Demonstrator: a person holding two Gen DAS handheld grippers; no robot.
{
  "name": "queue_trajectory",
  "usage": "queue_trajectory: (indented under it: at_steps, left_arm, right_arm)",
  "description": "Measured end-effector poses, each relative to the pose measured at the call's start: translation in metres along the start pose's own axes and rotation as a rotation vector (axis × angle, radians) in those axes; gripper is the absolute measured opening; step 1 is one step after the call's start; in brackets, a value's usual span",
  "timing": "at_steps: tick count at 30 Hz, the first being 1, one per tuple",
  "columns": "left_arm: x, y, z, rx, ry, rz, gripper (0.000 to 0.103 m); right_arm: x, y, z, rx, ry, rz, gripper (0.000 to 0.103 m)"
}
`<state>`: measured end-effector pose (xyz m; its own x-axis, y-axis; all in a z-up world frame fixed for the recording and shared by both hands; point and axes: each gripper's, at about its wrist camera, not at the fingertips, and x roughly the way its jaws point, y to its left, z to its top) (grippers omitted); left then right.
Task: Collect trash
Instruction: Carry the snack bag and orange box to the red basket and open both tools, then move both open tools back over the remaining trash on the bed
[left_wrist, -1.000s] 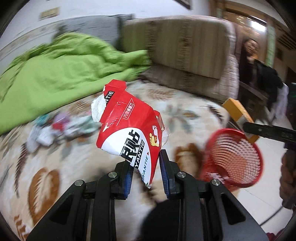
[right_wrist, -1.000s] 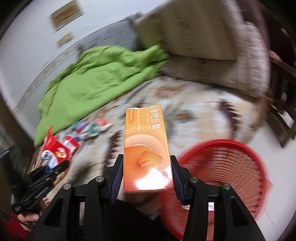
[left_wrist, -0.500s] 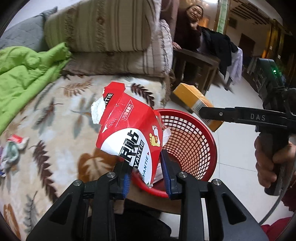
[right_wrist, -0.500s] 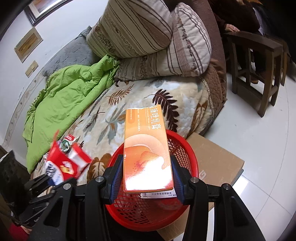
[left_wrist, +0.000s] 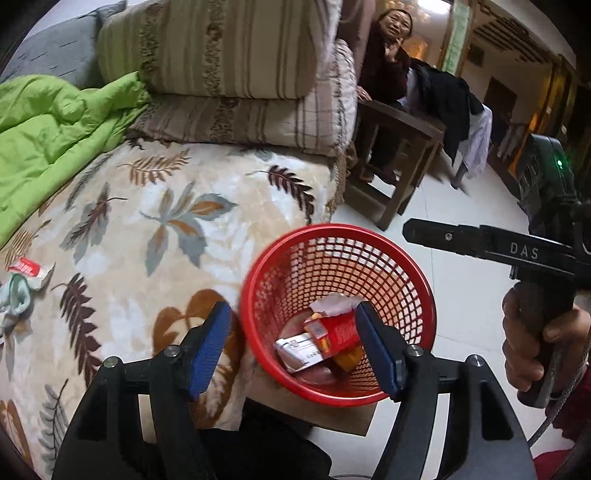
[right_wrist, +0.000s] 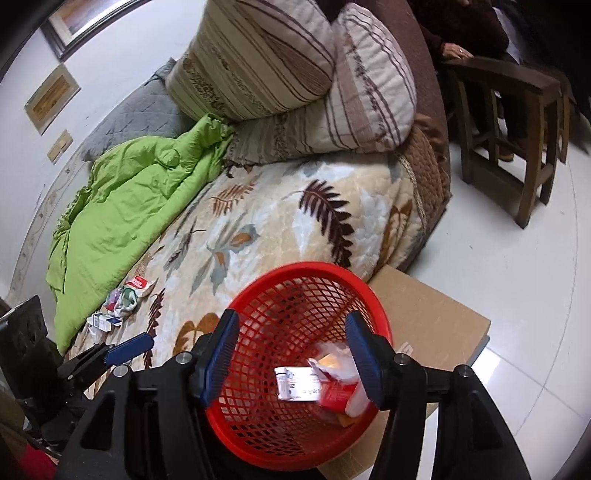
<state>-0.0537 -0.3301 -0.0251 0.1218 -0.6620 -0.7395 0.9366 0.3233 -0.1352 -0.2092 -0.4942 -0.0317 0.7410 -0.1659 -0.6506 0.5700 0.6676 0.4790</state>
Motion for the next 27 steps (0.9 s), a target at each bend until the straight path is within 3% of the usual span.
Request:
queue_trajectory:
  at_steps: [5, 13, 27]
  left_arm:
    - [-0.014, 0.018, -0.001, -0.056, -0.026, 0.014, 0.069]
    - [-0.047, 0.062, -0.025, -0.149, -0.045, 0.116, 0.069]
    - [-0.116, 0.176, -0.091, -0.424, -0.107, 0.333, 0.069]
  right_arm:
    - [0.0, 0.018, 0.004, -0.029, -0.008, 0.027, 0.064]
    - [0.018, 0.055, -0.003, -0.102, 0.039, 0.096, 0.064]
    - [0.073, 0.177, -0.029, -0.316, 0.175, 0.292, 0.064]
